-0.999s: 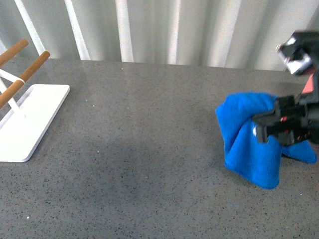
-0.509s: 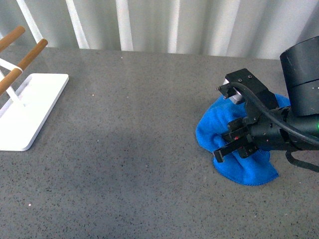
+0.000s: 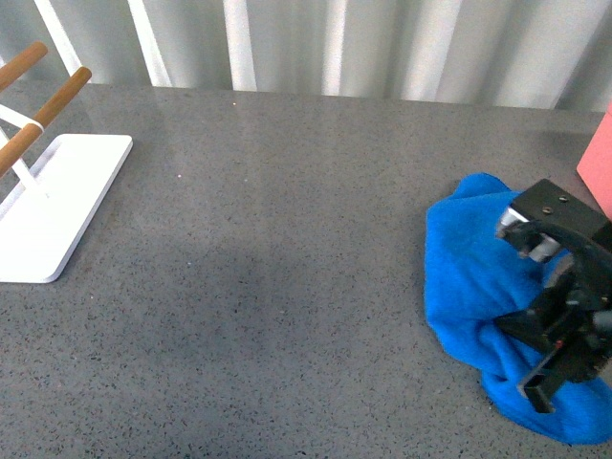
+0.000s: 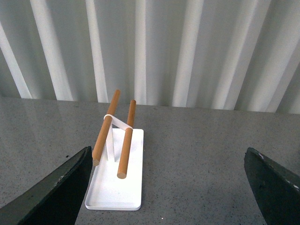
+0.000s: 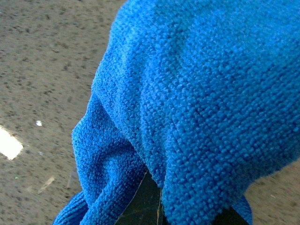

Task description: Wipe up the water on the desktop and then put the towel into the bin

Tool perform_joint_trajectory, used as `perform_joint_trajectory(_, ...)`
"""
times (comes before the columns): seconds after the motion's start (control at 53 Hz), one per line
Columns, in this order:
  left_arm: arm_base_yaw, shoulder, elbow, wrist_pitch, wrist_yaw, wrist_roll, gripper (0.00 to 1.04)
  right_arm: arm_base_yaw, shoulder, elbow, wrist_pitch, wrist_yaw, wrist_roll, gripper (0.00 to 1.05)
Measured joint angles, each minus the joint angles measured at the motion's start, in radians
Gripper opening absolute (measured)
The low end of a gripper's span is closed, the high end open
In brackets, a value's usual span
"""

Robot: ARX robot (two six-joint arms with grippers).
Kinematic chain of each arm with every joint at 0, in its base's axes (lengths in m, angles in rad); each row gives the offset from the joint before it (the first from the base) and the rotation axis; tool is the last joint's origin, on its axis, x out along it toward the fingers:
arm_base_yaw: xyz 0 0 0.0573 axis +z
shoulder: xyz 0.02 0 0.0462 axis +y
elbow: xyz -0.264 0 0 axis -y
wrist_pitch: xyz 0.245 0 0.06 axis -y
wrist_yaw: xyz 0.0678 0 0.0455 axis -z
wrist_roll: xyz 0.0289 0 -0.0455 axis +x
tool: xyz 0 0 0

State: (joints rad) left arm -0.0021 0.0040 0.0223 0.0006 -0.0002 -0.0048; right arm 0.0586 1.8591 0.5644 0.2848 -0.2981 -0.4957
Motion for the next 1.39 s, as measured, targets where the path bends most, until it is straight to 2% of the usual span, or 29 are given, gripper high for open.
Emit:
perform_joint_trajectory(0.226,0.000,0.000,0.000,0.000,0.000,0.000,0.98,-0.101,0.029,0.042,-0.014,0.002,-0.021,0.04)
perform_joint_trajectory(0.509,0.000,0.000,0.000,0.000,0.000,0.000,0.98,-0.106,0.201,0.252,-0.029,0.066,0.023,0.04)
perform_joint_trajectory(0.716,0.000,0.000,0.000,0.000,0.000,0.000,0.98,-0.016,0.340,0.478,-0.014,0.133,0.055,0.04)
perform_joint_trajectory(0.829,0.000,0.000,0.000,0.000,0.000,0.000,0.98,0.034,0.384,0.557,-0.026,0.129,0.066,0.04)
perform_joint_trajectory(0.98,0.000,0.000,0.000,0.000,0.000,0.000,0.98,0.154,0.425,0.642,-0.042,0.075,0.133,0.04)
perform_joint_trajectory(1.225,0.000,0.000,0.000,0.000,0.000,0.000,0.98,0.318,0.406,0.522,0.045,0.011,0.179,0.04)
perform_joint_trajectory(1.395,0.000,0.000,0.000,0.000,0.000,0.000,0.98,0.320,0.249,0.274,0.060,-0.050,0.143,0.04)
